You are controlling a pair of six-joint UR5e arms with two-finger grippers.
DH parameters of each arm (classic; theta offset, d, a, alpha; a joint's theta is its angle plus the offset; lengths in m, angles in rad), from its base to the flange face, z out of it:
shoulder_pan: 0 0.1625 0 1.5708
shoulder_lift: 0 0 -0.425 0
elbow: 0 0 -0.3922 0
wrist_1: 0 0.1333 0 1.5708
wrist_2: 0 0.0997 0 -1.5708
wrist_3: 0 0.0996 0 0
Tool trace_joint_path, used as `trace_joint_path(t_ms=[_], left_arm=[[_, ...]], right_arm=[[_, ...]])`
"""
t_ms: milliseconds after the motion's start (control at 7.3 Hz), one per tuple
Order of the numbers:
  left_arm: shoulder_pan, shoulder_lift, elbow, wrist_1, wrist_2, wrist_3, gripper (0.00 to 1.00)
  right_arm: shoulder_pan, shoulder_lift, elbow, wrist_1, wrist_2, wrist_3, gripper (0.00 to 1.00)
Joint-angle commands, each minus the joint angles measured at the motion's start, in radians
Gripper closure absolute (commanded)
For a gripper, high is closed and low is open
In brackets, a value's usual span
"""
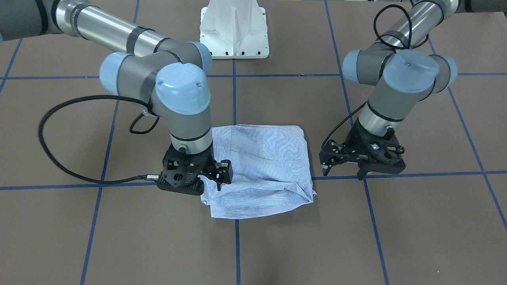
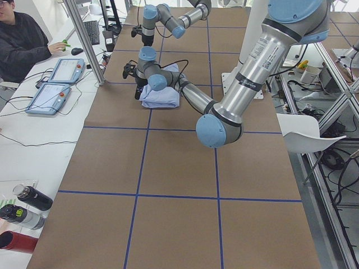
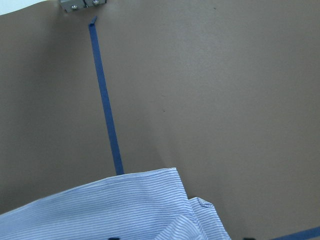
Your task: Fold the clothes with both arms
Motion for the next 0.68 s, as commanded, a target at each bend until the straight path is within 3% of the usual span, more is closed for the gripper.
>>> trace_joint_path(t_ms=[0,274,548], left_arm=[[-0.136,0.076,-0.115,0.179,-0.056,0.348,0.0],[-0.314,0.193,-0.115,0.204,-0.116,0.692,0.0],[-0.476,0.292,-0.103,0.204,-0.162,0.923,0.0]], right_arm=[[0.126,-0.252,0.292,-0.114,0.119,-0.278,0.0],[0.269,-0.451,0.481,-0.245,0.185,-0.648,0.0],[0.415,-0.657,0.525,-0.25,0.277,-0.967,0.0]])
